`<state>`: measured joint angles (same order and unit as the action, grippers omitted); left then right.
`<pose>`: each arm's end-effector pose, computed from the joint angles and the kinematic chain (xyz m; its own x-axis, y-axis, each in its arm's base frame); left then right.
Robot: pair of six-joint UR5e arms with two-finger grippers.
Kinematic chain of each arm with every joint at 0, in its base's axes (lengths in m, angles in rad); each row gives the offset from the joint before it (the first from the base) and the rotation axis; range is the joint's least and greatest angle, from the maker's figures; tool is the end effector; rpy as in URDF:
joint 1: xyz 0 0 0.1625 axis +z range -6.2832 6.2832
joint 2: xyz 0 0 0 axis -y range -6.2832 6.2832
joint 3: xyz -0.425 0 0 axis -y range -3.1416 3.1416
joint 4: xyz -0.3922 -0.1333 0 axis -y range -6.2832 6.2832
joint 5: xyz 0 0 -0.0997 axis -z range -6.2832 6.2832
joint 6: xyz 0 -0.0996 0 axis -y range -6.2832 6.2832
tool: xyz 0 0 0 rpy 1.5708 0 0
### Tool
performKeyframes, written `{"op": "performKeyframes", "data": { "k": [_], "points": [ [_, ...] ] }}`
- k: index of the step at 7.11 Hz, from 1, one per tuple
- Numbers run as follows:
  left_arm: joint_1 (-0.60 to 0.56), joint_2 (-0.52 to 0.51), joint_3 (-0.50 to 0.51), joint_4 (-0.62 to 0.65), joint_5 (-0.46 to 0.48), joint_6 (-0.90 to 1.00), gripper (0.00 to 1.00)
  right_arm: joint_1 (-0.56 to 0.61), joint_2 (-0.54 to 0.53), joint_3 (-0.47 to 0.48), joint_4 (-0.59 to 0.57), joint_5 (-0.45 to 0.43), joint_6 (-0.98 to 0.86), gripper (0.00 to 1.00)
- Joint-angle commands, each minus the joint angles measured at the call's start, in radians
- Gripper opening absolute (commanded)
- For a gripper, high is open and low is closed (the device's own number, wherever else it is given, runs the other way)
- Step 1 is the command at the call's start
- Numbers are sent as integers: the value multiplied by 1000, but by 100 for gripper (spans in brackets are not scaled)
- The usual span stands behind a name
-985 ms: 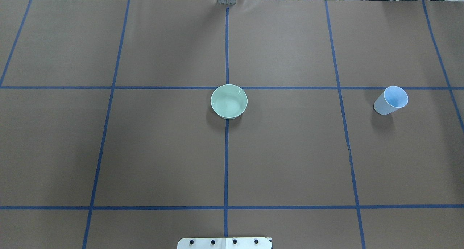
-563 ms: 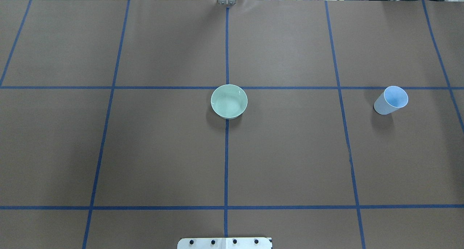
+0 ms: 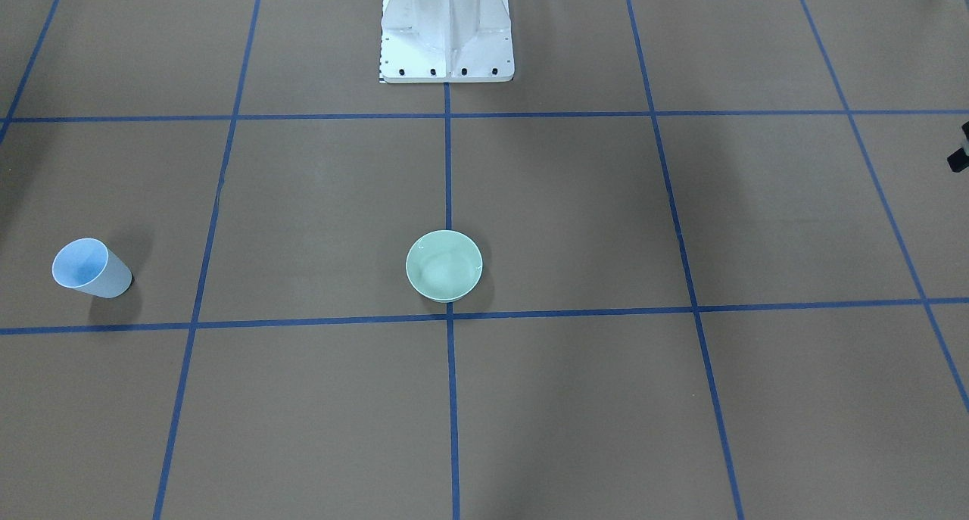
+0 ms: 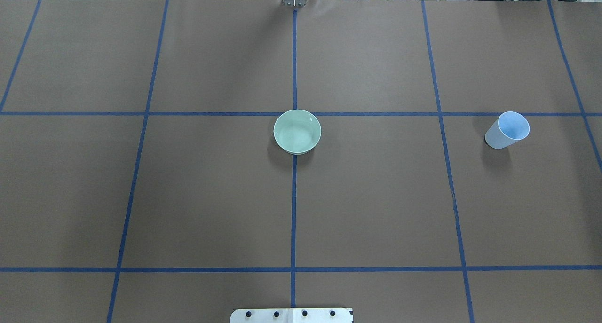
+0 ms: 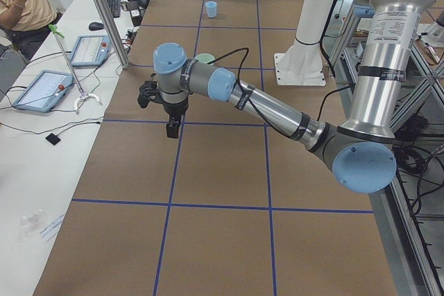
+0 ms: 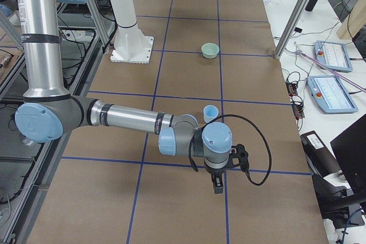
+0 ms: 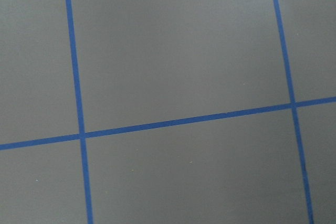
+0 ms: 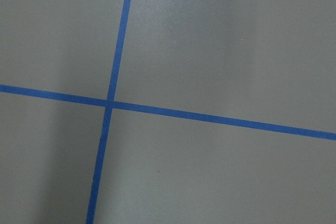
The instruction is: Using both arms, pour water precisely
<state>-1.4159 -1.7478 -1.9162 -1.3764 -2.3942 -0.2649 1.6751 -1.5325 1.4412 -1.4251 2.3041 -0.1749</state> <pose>0.0224 -0.5339 0.4171 0.6512 0.0816 -0.7545 0.0253 0.9913 0.1291 0.1194 -0.5007 0.6914 0.7495 -0.1323 0.6487 0.0269 0.9851 0.1698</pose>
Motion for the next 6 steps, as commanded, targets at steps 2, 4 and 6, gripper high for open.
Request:
{"op": "performKeyframes", "data": {
  "k": [2,4,6],
  "points": [
    [278,-148,-40,-3,93,-419,100,0,0,2,0,0,3,100],
    [488,-249,-24,-7,194,-651,100,0,0,2,0,-2,3,100],
    [699,-439,99,-12,330,-888,100,-2,0,4,2,-2,5,100]
  ]
}}
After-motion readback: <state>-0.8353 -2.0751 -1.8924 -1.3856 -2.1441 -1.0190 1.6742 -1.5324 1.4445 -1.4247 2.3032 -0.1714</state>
